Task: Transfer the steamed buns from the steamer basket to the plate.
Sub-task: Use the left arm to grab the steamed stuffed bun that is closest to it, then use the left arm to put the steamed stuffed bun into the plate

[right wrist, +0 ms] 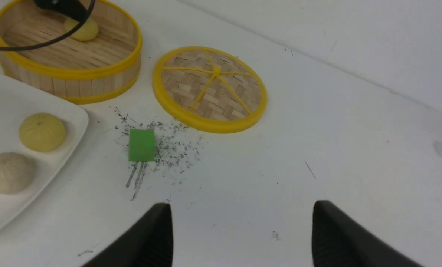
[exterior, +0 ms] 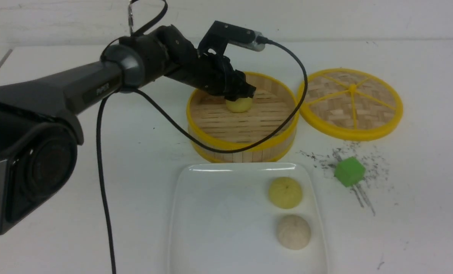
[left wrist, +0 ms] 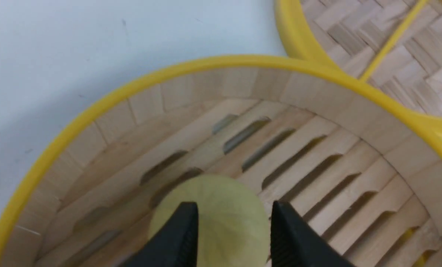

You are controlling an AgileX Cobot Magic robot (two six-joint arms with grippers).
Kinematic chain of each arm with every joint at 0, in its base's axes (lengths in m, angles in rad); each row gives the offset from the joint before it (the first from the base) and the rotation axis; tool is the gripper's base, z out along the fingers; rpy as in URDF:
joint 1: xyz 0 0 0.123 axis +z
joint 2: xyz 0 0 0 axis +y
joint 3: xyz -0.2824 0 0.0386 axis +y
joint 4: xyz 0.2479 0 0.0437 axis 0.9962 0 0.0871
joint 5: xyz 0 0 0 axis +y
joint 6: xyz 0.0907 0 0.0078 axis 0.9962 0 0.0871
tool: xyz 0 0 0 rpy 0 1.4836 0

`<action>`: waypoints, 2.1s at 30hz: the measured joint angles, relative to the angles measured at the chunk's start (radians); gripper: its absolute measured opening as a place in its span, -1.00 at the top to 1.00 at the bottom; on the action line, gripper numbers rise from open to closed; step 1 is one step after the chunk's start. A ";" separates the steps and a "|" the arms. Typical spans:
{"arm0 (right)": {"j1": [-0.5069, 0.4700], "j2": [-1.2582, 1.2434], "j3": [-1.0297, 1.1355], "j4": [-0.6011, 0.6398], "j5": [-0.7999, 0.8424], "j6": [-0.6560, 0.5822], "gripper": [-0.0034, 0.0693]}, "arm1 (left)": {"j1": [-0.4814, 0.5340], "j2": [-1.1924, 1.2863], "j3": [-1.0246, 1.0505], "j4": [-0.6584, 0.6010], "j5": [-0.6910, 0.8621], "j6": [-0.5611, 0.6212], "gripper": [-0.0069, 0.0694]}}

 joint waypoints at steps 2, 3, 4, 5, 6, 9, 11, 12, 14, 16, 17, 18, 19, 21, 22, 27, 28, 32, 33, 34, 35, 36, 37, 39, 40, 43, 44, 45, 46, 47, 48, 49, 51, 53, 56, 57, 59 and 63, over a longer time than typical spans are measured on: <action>0.000 0.000 0.000 0.000 0.000 0.000 -0.46 | 0.000 0.000 0.000 0.010 -0.001 0.000 0.02; 0.000 0.000 0.000 0.000 0.000 0.000 -0.46 | 0.000 0.000 0.000 0.018 -0.002 0.000 0.02; 0.000 0.000 0.000 0.000 0.000 0.000 -0.46 | 0.000 0.000 0.000 0.030 -0.006 0.001 0.02; 0.000 0.000 0.000 0.000 0.000 0.000 -0.46 | 0.000 0.001 0.000 0.038 -0.012 0.001 0.02; 0.000 0.000 0.000 0.000 0.000 0.000 -0.46 | 0.000 0.000 0.000 0.041 -0.015 0.001 0.02; 0.000 0.000 0.000 0.007 0.000 0.000 -0.46 | 0.000 0.006 0.000 0.051 -0.036 0.001 0.02; 0.000 0.000 0.000 0.009 0.000 0.000 -0.46 | 0.000 0.019 -0.001 0.052 -0.043 0.001 0.02; 0.000 0.000 0.000 0.011 0.000 0.000 -0.46 | 0.000 0.027 -0.001 0.052 -0.044 0.001 0.02; 0.000 0.000 0.000 0.011 0.000 0.000 -0.46 | 0.000 0.038 -0.001 0.052 -0.044 0.001 0.02; 0.000 0.000 0.000 0.011 0.000 0.000 -0.46 | 0.000 0.054 -0.001 0.052 -0.046 0.001 0.03; 0.000 0.000 0.000 0.011 0.002 0.000 -0.46 | 0.000 0.058 -0.001 0.051 -0.052 0.001 0.03; 0.000 0.000 0.000 0.011 0.003 0.000 -0.46 | 0.000 0.059 -0.001 0.050 -0.055 0.001 0.03; 0.000 0.000 0.000 0.011 0.004 0.000 -0.46 | 0.000 0.059 -0.002 0.050 -0.056 0.001 0.03; 0.000 0.000 0.000 0.011 0.005 0.000 -0.46 | 0.000 0.059 -0.004 0.050 -0.061 0.001 0.06; 0.000 0.000 0.000 0.011 0.005 0.000 -0.46 | 0.000 0.059 -0.004 0.050 -0.064 0.001 0.10; 0.000 0.000 0.000 0.011 0.007 -0.001 -0.46 | 0.000 0.059 -0.004 0.050 -0.066 0.001 0.58; 0.000 0.000 0.000 0.011 0.007 -0.001 -0.46 | 0.000 0.059 -0.004 0.050 -0.066 -0.003 0.70; 0.000 0.000 0.000 0.011 0.007 -0.001 -0.46 | 0.000 0.058 -0.004 0.050 -0.055 -0.036 0.76; 0.000 0.000 0.000 0.011 0.007 -0.001 -0.46 | 0.000 0.056 -0.004 0.053 -0.049 -0.040 0.76; 0.000 0.000 0.000 0.011 0.007 -0.001 -0.46 | 0.000 0.052 -0.004 0.057 -0.045 -0.041 0.77; 0.000 0.000 0.000 0.011 0.007 -0.002 -0.46 | 0.000 0.051 -0.004 0.058 -0.042 -0.041 0.77; 0.000 0.000 0.000 0.011 0.007 -0.008 -0.46 | 0.000 0.036 -0.004 0.068 -0.024 -0.042 0.77; 0.000 0.000 0.000 0.011 0.007 -0.011 -0.46 | 0.000 0.017 -0.003 0.074 -0.009 -0.042 0.77; 0.000 0.000 0.000 0.011 0.007 -0.012 -0.46 | -0.001 0.004 -0.003 0.079 0.006 -0.043 0.77; 0.000 0.000 0.000 0.011 0.007 -0.013 -0.46 | -0.001 -0.025 -0.001 0.089 0.024 -0.043 0.77; 0.000 0.000 0.000 0.011 0.007 -0.013 -0.46 | 0.000 -0.103 0.000 0.104 0.058 -0.047 0.77; 0.000 0.000 0.000 0.011 0.006 -0.013 -0.46 | 0.000 -0.124 0.000 0.107 0.073 -0.050 0.77; 0.000 0.000 0.000 0.011 0.004 -0.013 -0.46 | 0.000 -0.150 0.000 0.112 0.088 -0.060 0.77; 0.000 0.000 0.000 0.011 0.004 -0.013 -0.46 | 0.000 -0.155 0.000 0.114 0.094 -0.062 0.77; 0.000 0.000 0.000 0.011 0.000 -0.013 -0.46 | 0.001 -0.197 0.000 0.134 0.119 -0.085 0.77; 0.000 0.000 0.000 0.011 0.000 -0.013 -0.46 | 0.001 -0.202 0.000 0.134 0.124 -0.088 0.77; 0.000 0.000 0.000 0.011 0.000 -0.013 -0.46 | 0.001 -0.239 0.000 0.169 0.159 -0.121 0.77; 0.000 0.000 0.000 0.011 0.000 -0.013 -0.46 | 0.001 -0.282 0.000 0.211 0.209 -0.175 0.77; 0.000 0.000 0.000 0.011 0.000 -0.013 -0.46 | 0.001 -0.321 0.000 0.257 0.262 -0.227 0.77; 0.000 0.000 0.000 0.011 0.000 -0.013 -0.46 | 0.002 -0.376 0.000 0.318 0.354 -0.284 0.77; 0.000 0.000 0.000 0.011 0.000 -0.013 -0.46 | 0.002 -0.384 0.000 0.326 0.366 -0.292 0.77; 0.000 0.000 0.000 0.011 0.000 -0.015 -0.46 | 0.002 -0.417 0.000 0.353 0.409 -0.328 0.76; 0.000 0.000 0.000 0.011 -0.001 -0.015 -0.46 | 0.002 -0.522 0.000 0.375 0.536 -0.420 0.76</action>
